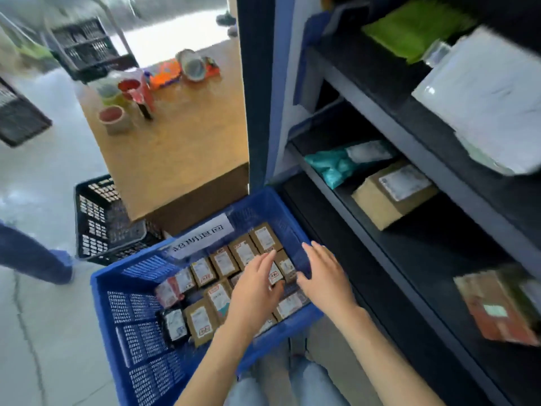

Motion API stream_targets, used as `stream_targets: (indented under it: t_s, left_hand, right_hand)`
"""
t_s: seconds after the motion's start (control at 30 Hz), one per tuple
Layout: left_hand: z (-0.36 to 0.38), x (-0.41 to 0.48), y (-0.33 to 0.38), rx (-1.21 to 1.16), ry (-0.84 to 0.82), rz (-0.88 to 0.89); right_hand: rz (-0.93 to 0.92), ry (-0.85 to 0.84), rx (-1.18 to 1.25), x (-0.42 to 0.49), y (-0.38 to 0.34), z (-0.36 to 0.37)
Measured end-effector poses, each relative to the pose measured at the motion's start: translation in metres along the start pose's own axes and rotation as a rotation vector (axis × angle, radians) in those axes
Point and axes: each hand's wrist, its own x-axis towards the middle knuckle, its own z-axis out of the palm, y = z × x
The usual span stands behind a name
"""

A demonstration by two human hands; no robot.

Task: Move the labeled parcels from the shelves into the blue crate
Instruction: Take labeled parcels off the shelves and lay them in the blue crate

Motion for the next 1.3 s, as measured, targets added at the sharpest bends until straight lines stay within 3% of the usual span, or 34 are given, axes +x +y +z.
stream_targets:
  t_s: [0.27,0.7,1.0,1.3]
  left_hand:
    - [-0.001,-0.06,0.065,0.03,-0.164,0.358]
    - [0.101,-0.225,0.201,0.077,-0.567,0.836]
    - [0.199,-0.363,0.26,0.144,-0.751,0.951]
    - [0.288,-0.439,0.313,0.15,-0.775,0.908]
  right_hand:
    - [0.26,0.321,0.127,-0.141,0.0,-0.026]
    - [0.851,0.8,0.261,-0.399,0.101,-0.039]
    - [0.997,0.924,0.357,-0.559,0.166,-0.013]
    - [1.049,0.958,0.439,-0.665,0.246,0.013]
